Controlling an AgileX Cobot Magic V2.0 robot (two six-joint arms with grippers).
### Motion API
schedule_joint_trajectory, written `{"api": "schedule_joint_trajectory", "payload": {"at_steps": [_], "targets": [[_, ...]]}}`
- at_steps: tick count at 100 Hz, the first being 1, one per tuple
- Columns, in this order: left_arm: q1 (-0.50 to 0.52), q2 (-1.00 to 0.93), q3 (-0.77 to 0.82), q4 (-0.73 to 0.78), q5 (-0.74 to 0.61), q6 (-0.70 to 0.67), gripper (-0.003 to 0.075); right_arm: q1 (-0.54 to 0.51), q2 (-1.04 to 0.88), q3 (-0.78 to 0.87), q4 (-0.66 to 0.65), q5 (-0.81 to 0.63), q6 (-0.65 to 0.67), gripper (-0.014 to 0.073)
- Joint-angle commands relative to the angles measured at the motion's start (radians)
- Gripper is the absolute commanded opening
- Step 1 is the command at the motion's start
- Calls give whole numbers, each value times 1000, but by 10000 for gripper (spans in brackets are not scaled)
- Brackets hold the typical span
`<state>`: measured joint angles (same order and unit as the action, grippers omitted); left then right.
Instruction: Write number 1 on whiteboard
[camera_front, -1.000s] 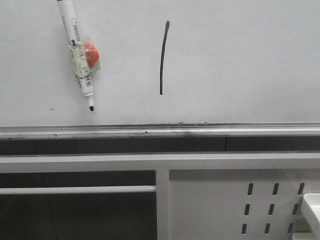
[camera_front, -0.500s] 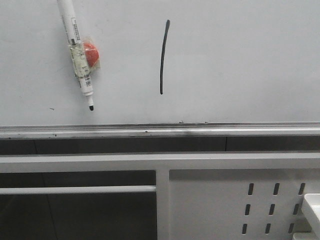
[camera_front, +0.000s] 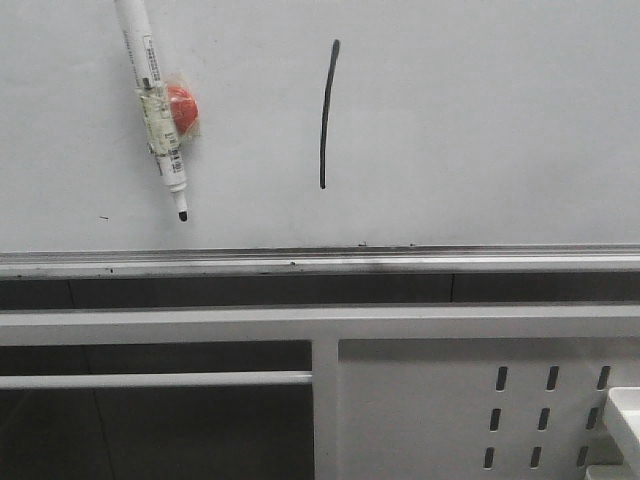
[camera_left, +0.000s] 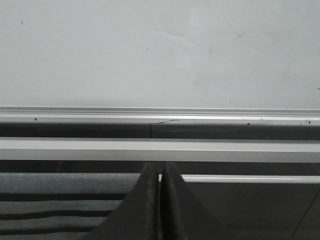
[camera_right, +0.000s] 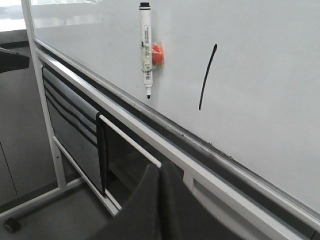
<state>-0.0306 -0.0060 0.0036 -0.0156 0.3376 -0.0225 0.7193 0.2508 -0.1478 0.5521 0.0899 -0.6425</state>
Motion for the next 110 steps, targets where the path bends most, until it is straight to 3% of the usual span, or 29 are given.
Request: {"api": "schedule_joint_trajectory", "payload": {"at_steps": [1,13,28,49,68,90,110], "targets": [[2,-22,34,-10,-52,-1,-20,-5,6,-24,7,-60,1,-60],[2,-22,34,-10,-52,-1,-20,-5,-44,-20,13,-72,1,-60],[2,-22,34,-10,-52,-1,-20,-27,-133,32,-18,-210,14,-60],[2,-22,34,-10,-52,-1,-20,-165,-231,173,-175,-369,265,-60],[2,-22,34,-10,-52,-1,-20,-360,-282,170,-296,-197,349,-60],[2,-22,34,-10,-52,-1,-20,-560,-282,170,-578,-181,709,-60],[2,-22,34,-10,-52,-1,-20,-768,-282,170,-634,-154,718,-60]]}}
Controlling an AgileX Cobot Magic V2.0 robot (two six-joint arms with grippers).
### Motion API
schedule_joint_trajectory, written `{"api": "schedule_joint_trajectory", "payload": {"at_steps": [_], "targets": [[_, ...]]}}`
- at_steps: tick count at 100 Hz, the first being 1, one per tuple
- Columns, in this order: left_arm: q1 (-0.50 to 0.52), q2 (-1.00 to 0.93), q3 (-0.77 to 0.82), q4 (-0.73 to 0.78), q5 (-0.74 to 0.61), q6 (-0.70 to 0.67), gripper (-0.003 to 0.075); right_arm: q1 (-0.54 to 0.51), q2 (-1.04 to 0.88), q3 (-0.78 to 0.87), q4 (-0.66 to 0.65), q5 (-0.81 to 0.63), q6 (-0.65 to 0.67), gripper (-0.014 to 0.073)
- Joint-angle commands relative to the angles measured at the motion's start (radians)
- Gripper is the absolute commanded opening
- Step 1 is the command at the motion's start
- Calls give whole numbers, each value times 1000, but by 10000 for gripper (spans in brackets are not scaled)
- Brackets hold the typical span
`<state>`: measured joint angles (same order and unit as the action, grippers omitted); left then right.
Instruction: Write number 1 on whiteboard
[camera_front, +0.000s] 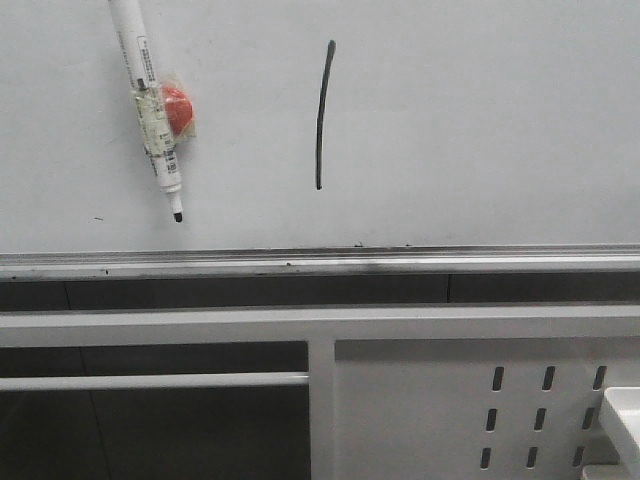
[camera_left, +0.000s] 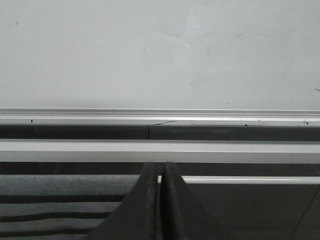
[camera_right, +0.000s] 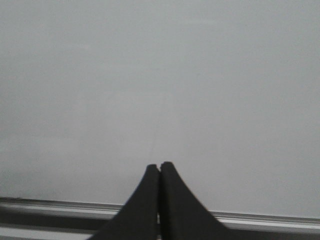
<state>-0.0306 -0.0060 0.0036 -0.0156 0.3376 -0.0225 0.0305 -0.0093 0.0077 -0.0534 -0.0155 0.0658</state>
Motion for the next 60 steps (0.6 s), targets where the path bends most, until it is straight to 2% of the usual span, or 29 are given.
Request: {"api": "schedule_joint_trajectory", "payload": {"at_steps": [1,18,37,60], "targets": [[2,-22,34,-10,-52,-1,-20,-86,-21,14,-29,-42,10,-60],[2,-22,34,-10,-52,-1,-20,-216,-21,14,-29,161,10,-60],[2,-22,34,-10,-52,-1,-20,-233,-21,14,-1,315,8,-60],[2,-22,34,-10,-52,-1,-20,-233,-21,14,20,320,-1,-60]]}}
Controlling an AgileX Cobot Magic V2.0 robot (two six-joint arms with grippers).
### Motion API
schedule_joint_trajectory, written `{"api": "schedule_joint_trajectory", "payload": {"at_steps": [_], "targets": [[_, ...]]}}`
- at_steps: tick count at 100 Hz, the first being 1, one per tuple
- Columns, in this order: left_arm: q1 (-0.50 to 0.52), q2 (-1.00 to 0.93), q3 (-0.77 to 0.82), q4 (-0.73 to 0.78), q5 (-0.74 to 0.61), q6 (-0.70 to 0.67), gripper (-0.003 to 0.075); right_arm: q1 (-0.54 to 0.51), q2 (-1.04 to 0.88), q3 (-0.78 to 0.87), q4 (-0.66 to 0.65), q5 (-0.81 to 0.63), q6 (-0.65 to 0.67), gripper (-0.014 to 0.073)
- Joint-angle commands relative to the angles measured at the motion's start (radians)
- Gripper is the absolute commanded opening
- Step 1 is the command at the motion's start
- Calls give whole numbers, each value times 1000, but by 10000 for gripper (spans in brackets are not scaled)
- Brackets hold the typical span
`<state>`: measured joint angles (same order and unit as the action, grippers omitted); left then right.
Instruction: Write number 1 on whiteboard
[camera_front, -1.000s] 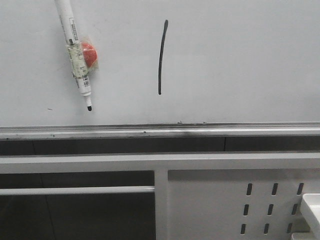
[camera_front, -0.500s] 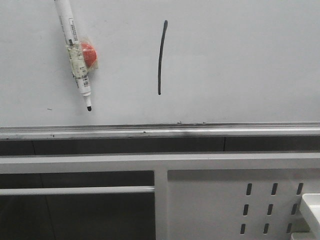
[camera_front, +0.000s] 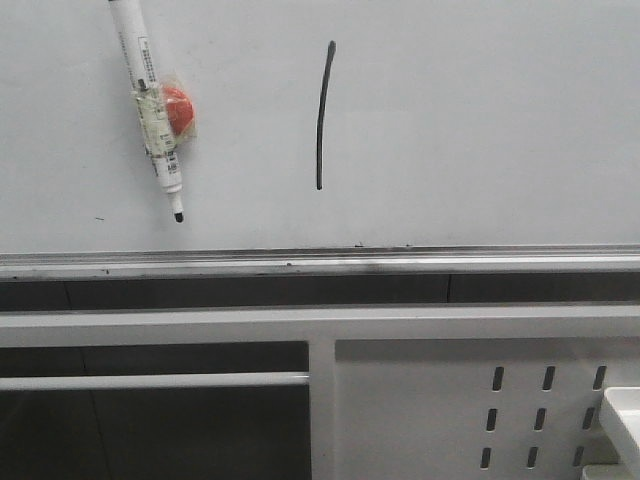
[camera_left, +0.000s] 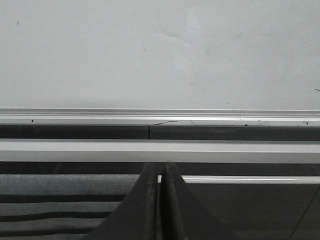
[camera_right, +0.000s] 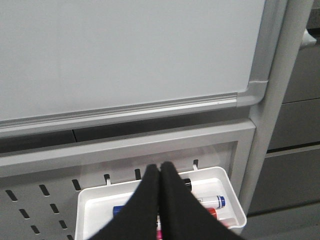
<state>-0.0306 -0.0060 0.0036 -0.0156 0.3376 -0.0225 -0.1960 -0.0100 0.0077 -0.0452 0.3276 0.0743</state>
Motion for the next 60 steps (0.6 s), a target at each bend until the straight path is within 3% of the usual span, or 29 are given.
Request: {"api": "schedule_joint_trajectory", "payload": {"at_steps": [1,23,60], "targets": [[2,-22,34,-10,-52,-1,-20,-7,-21,14,12,-23,-10,-60],[2,-22,34,-10,-52,-1,-20,30,-21,14,51,-19,-112,-60],[2,-22,34,-10,-52,-1,-20,59,-21,14,51,-17,-119,-60]]}}
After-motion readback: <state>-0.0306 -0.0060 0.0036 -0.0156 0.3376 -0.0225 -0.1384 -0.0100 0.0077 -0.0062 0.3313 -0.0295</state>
